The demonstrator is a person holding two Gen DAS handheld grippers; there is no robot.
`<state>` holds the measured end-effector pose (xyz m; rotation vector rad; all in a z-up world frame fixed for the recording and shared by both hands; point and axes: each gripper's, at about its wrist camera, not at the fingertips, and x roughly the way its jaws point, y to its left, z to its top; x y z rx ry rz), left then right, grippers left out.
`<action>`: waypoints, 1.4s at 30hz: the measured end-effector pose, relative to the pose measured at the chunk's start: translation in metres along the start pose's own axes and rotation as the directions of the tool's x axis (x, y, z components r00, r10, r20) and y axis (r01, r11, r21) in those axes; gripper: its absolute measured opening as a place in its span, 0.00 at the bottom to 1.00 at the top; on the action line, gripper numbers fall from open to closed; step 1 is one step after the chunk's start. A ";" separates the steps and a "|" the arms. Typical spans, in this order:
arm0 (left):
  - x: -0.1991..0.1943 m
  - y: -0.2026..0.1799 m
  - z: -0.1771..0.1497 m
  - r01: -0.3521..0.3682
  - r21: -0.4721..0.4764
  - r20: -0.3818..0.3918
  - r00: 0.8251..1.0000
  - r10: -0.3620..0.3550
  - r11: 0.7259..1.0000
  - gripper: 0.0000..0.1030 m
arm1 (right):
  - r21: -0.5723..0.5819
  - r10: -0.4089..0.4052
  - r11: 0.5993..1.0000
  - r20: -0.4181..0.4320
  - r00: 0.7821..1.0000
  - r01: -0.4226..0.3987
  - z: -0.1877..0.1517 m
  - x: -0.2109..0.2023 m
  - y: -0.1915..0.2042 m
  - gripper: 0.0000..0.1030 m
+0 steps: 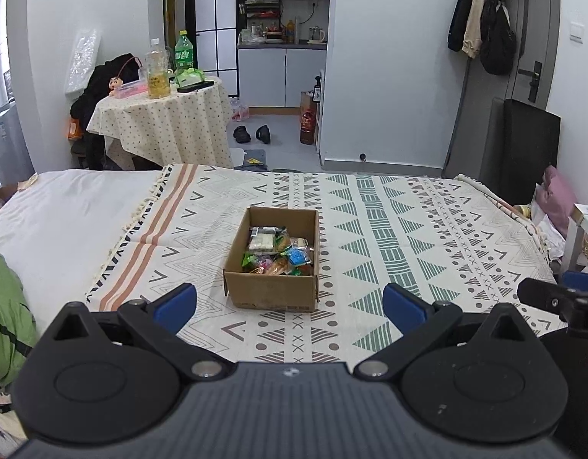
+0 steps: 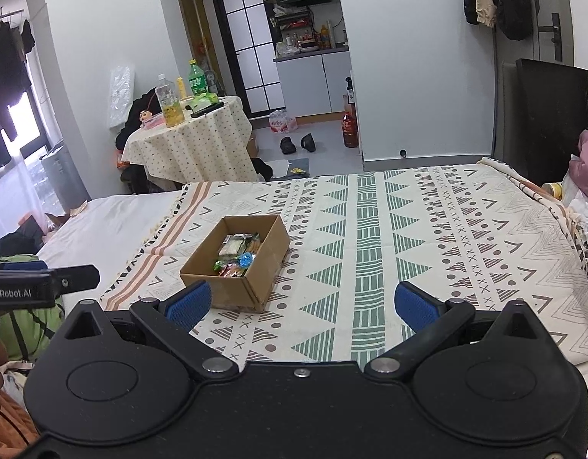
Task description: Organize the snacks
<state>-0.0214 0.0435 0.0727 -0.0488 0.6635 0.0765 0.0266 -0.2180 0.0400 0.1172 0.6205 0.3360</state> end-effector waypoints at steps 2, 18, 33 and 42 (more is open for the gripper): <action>0.000 0.001 0.000 -0.004 -0.001 0.003 1.000 0.004 1.000 1.00 | 0.002 -0.004 1.000 0.000 1.000 0.004 0.000 0.000 0.000 1.00; 0.000 -0.003 -0.002 0.027 -0.004 -0.003 1.000 -0.027 1.000 1.00 | 0.007 -0.003 1.000 0.001 1.000 0.003 -0.002 0.000 -0.002 1.00; 0.002 -0.004 -0.002 0.042 -0.011 -0.009 0.999 -0.042 0.999 1.00 | 0.017 0.030 0.999 -0.009 1.000 -0.029 -0.002 0.001 -0.001 1.00; 0.004 -0.002 -0.004 0.052 -0.018 -0.011 0.999 -0.052 0.998 1.00 | 0.007 0.027 1.000 -0.009 1.000 -0.027 -0.002 0.000 0.002 1.00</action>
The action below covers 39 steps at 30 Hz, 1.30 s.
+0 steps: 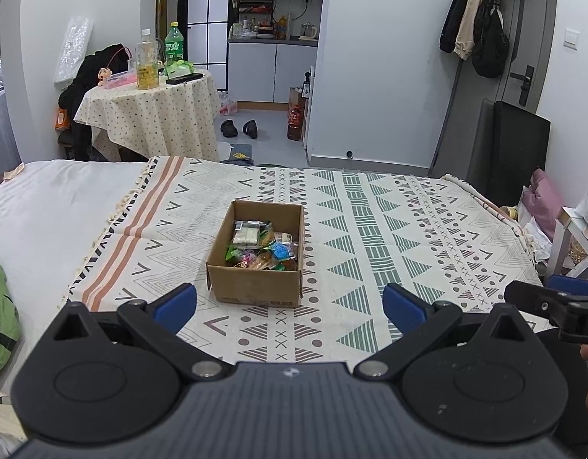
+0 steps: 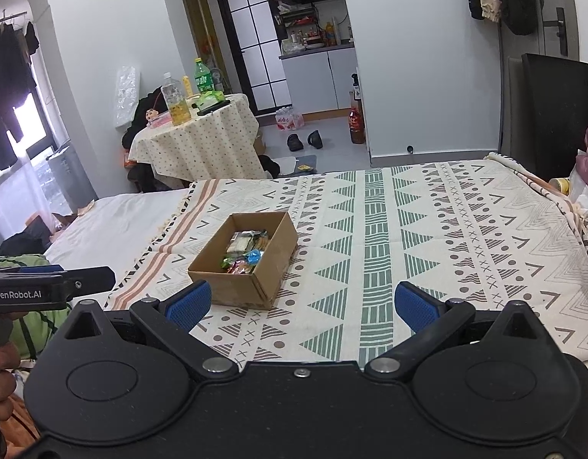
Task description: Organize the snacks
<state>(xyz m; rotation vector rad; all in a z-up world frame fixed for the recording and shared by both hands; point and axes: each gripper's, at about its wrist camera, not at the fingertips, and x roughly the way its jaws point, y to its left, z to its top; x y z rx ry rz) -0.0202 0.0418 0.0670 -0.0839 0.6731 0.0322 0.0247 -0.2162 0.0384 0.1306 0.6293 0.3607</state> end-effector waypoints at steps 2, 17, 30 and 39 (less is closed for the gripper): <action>0.000 -0.001 0.000 0.004 0.002 0.000 1.000 -0.004 1.000 1.00 | 0.001 -0.004 1.000 -0.001 1.000 0.004 0.000 0.000 0.000 1.00; 0.001 -0.001 -0.002 0.017 0.007 0.003 1.000 -0.017 1.000 1.00 | 0.002 -0.017 1.000 -0.003 1.000 0.017 0.002 0.000 -0.003 1.00; 0.004 -0.005 -0.002 0.022 0.020 0.000 1.000 -0.022 1.000 1.00 | 0.007 -0.022 1.000 -0.008 1.000 0.022 0.003 0.001 -0.004 1.00; 0.003 -0.006 -0.001 0.035 0.025 0.010 0.999 -0.035 0.999 1.00 | 0.008 -0.021 1.000 -0.014 1.000 0.021 0.003 0.003 -0.005 1.00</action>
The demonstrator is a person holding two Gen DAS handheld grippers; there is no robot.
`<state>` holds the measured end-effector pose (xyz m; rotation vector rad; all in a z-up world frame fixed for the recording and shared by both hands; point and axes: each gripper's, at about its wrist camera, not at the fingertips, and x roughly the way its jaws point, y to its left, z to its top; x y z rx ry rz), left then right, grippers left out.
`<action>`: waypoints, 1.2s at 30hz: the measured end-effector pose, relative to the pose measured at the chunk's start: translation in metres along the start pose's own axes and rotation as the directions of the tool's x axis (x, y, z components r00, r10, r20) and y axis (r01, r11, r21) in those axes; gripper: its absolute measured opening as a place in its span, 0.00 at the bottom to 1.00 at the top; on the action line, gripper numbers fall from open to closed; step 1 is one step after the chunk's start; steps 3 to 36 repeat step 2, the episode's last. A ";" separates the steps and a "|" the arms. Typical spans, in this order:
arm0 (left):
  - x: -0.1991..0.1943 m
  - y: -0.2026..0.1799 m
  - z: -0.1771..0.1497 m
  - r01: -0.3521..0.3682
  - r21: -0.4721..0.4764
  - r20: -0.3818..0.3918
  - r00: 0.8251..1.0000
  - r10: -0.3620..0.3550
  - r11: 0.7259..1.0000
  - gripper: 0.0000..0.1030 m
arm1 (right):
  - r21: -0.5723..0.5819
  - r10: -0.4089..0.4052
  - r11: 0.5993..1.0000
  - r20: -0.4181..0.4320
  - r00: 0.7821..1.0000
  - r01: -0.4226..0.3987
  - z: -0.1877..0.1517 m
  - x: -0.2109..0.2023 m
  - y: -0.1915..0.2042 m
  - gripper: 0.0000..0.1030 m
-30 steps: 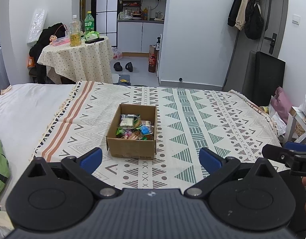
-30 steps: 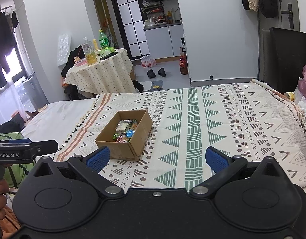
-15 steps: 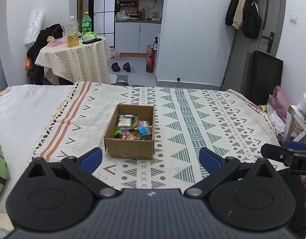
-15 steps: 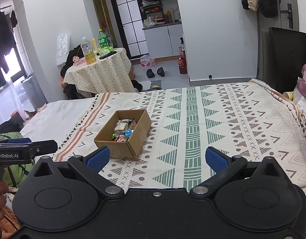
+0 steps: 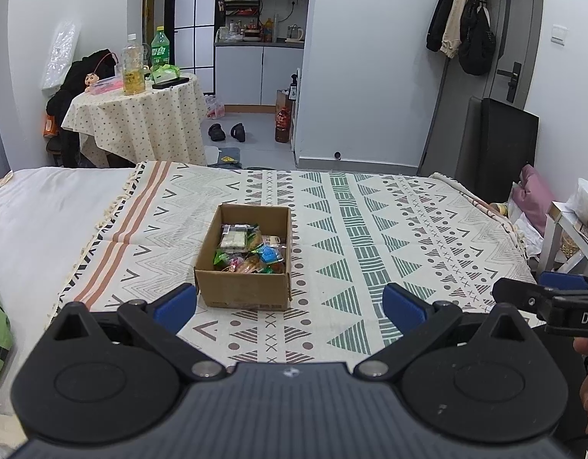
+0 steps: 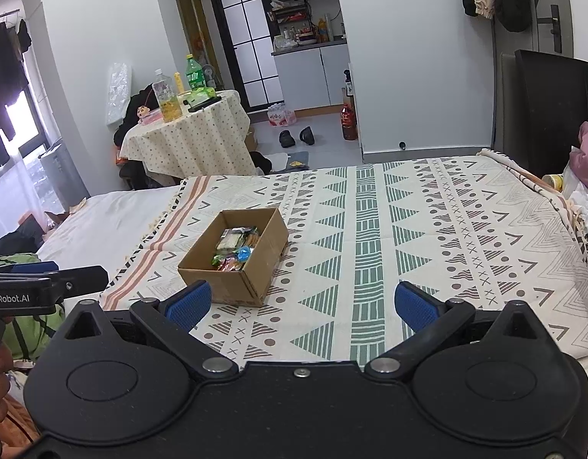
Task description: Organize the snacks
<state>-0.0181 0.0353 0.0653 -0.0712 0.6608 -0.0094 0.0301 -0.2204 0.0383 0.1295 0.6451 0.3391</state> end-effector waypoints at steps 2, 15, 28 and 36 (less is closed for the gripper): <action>0.001 -0.001 0.001 0.003 0.005 -0.004 1.000 -0.003 1.000 1.00 | -0.001 -0.002 1.000 -0.001 1.000 0.002 0.000 0.000 0.000 1.00; 0.001 -0.001 0.001 0.003 0.005 -0.004 1.000 -0.003 1.000 1.00 | -0.001 -0.002 1.000 -0.001 1.000 0.002 0.000 0.000 0.000 1.00; 0.001 -0.001 0.001 0.003 0.005 -0.004 1.000 -0.003 1.000 1.00 | -0.001 -0.002 1.000 -0.001 1.000 0.002 0.000 0.000 0.000 1.00; 0.001 -0.001 0.001 0.003 0.005 -0.004 1.000 -0.003 1.000 1.00 | -0.001 -0.002 1.000 -0.001 1.000 0.002 0.000 0.000 0.000 1.00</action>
